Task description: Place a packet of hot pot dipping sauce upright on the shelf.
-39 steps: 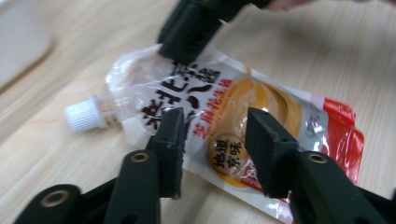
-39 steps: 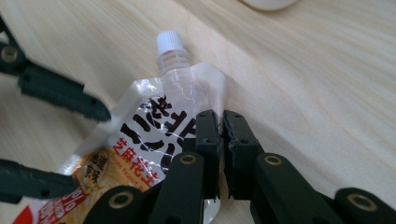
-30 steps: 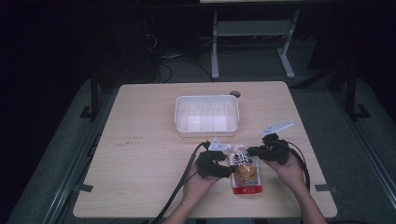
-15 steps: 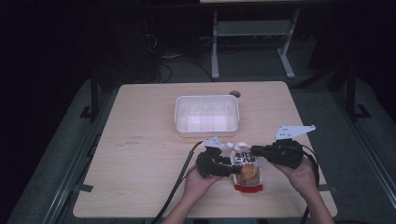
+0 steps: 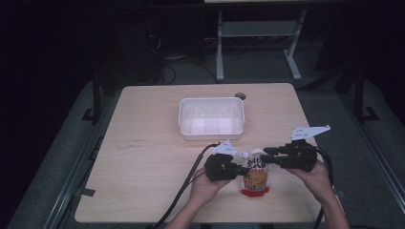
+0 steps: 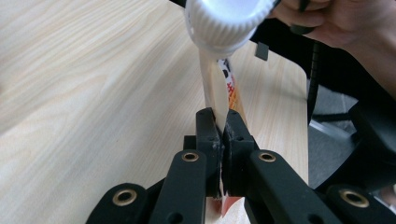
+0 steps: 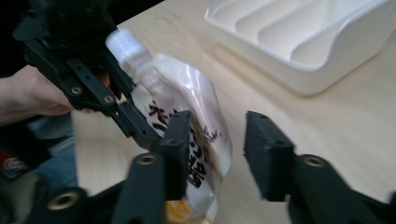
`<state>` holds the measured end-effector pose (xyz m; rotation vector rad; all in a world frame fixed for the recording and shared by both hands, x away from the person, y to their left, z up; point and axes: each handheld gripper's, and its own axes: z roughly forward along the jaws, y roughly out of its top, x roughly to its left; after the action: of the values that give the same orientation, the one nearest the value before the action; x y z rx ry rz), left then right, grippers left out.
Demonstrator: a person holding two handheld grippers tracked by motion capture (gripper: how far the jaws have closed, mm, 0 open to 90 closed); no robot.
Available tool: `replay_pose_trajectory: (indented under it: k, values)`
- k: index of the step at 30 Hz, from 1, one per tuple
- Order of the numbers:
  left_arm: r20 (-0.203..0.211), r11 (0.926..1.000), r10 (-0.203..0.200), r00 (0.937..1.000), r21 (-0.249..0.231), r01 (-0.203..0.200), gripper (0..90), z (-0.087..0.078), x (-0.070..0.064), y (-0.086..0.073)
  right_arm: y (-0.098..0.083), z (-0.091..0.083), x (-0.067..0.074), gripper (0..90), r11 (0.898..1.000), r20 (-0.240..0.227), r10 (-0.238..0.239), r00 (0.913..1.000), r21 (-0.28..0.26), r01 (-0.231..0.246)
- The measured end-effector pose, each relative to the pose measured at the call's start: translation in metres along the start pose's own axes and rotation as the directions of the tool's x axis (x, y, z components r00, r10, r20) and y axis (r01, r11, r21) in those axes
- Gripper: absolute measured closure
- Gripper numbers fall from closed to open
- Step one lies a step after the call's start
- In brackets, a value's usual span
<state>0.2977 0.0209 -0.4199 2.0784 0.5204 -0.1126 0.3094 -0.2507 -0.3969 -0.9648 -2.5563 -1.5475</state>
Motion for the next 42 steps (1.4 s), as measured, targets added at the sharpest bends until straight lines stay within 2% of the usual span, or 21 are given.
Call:
replay_pose_trajectory:
  k: [1, 5, 6, 7, 8, 10, 15, 20, 24, 29, 33, 35, 38, 42]
  values:
    - [-0.002, 1.0, 0.008, 1.0, 0.004, -0.008, 87.7, 0.0, -0.001, 0.001, -0.004, 0.004, -0.007, 54.4, 0.999, -0.058, 0.034, 0.9978, 0.025, -0.033]
    - [0.004, 0.9997, 0.023, 0.9997, 0.001, -0.023, 87.9, 0.001, -0.004, 0.002, -0.005, 0.01, -0.007, 54.4, 0.998, -0.087, 0.033, 0.9957, 0.063, -0.028]
    - [0.003, 0.9997, 0.023, 0.9997, 0.001, -0.023, 87.8, 0.001, -0.004, 0.003, -0.005, 0.014, -0.007, 61.0, 0.997, -0.121, 0.031, 0.9921, 0.074, -0.023]
    - [0.003, 0.9997, 0.023, 0.9997, 0.001, -0.023, 87.8, 0.001, -0.004, 0.003, -0.005, 0.014, -0.007, 61.0, 0.997, -0.121, 0.031, 0.9921, 0.074, -0.023]
    - [-0.009, 0.9996, 0.029, 0.9995, 0.008, -0.029, 87.8, 0.001, -0.003, 0.003, -0.005, 0.015, -0.007, 68.0, 0.997, -0.154, 0.027, 0.9878, 0.076, -0.015]
    - [-0.007, 0.9998, 0.017, 0.9998, 0.007, -0.017, 87.8, 0.0, -0.001, 0.002, -0.005, 0.013, -0.007, 72.2, 0.998, -0.161, 0.025, 0.9866, 0.067, -0.014]
    - [-0.007, 0.9999, 0.012, 0.9999, 0.009, -0.012, 87.8, 0.0, 0.0, 0.002, -0.003, 0.003, -0.004, 77.0, 1.0, -0.152, 0.004, 0.9884, 0.007, -0.003]
    - [-0.018, 0.9998, 0.012, 0.9998, 0.015, -0.012, 87.7, -0.001, 0.002, 0.001, -0.002, 0.001, -0.003, 79.4, 1.0, -0.154, 0.001, 0.9881, -0.008, -0.002]
    - [-0.016, 1.0, -0.006, 0.9999, 0.007, 0.007, 87.7, -0.003, 0.005, -0.001, 0.001, -0.004, 0.0, 81.1, 1.0, -0.145, -0.012, 0.9894, -0.026, 0.008]
    - [-0.024, 0.9999, 0.001, 0.9997, 0.015, -0.001, 87.2, -0.004, 0.004, 0.0, 0.004, -0.005, 0.006, 82.3, 0.999, -0.13, -0.03, 0.991, -0.032, 0.026]
    - [-0.034, 0.9997, 0.012, 0.9994, 0.019, -0.012, 84.3, -0.005, 0.003, -0.001, 0.006, -0.004, 0.009, 83.6, 0.999, -0.125, -0.035, 0.9915, -0.031, 0.032]
    - [-0.048, 0.9992, 0.03, 0.9984, 0.028, -0.029, 83.1, -0.006, 0.001, -0.001, 0.007, -0.005, 0.011, 84.0, 0.999, -0.118, -0.041, 0.9922, -0.028, 0.038]
    - [-0.093, 0.9965, 0.066, 0.9935, 0.058, -0.061, 75.7, -0.01, -0.001, -0.001, 0.01, -0.006, 0.014, 84.5, 0.999, -0.099, -0.046, 0.994, -0.028, 0.043]
    - [-0.124, 0.9939, 0.085, 0.9887, 0.081, -0.075, 70.5, -0.019, -0.001, -0.005, 0.012, -0.008, 0.017, 85.0, 0.999, -0.084, -0.042, 0.9955, -0.025, 0.04]
